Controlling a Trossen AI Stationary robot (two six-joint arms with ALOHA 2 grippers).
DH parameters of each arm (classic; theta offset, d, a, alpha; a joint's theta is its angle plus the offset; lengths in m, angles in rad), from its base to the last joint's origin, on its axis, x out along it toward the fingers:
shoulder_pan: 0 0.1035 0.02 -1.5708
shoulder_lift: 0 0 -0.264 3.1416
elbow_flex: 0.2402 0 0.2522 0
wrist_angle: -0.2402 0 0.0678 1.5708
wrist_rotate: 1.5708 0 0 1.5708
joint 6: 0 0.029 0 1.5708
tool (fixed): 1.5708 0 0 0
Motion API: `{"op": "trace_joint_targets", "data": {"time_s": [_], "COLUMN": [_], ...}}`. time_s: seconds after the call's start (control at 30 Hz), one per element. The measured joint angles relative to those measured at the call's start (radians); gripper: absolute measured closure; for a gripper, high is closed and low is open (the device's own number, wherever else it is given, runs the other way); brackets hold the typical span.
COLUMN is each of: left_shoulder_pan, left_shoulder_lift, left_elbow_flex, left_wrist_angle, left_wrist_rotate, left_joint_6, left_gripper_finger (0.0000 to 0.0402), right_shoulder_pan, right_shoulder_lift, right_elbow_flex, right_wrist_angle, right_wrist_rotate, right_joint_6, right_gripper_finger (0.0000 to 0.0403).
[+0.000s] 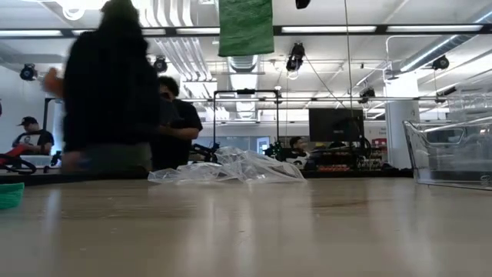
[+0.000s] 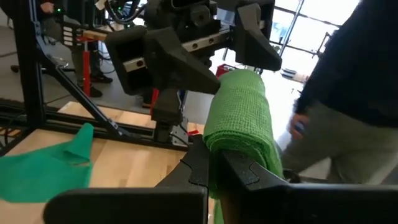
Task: Roll bandage
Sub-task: Roll the green bandage
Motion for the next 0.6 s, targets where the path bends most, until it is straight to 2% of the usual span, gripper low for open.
{"op": "trace_joint_targets", "data": {"time_s": [0.6], "left_shoulder_pan": [0.001], "left_shoulder_lift": [-0.03], "left_elbow_flex": [0.0], "left_wrist_angle": [-0.034], "left_wrist_rotate": [-0.036], "left_joint_6": [-0.007], "left_gripper_finger": [0.0118], "right_shoulder_pan": [0.001], "right_shoulder_lift": [0.0], "right_elbow_flex": [0.0], "right_wrist_angle": [-0.045], "right_wrist_rotate": [-0.011], "right_joint_6": [-0.011], "right_gripper_finger": [0.04]}}
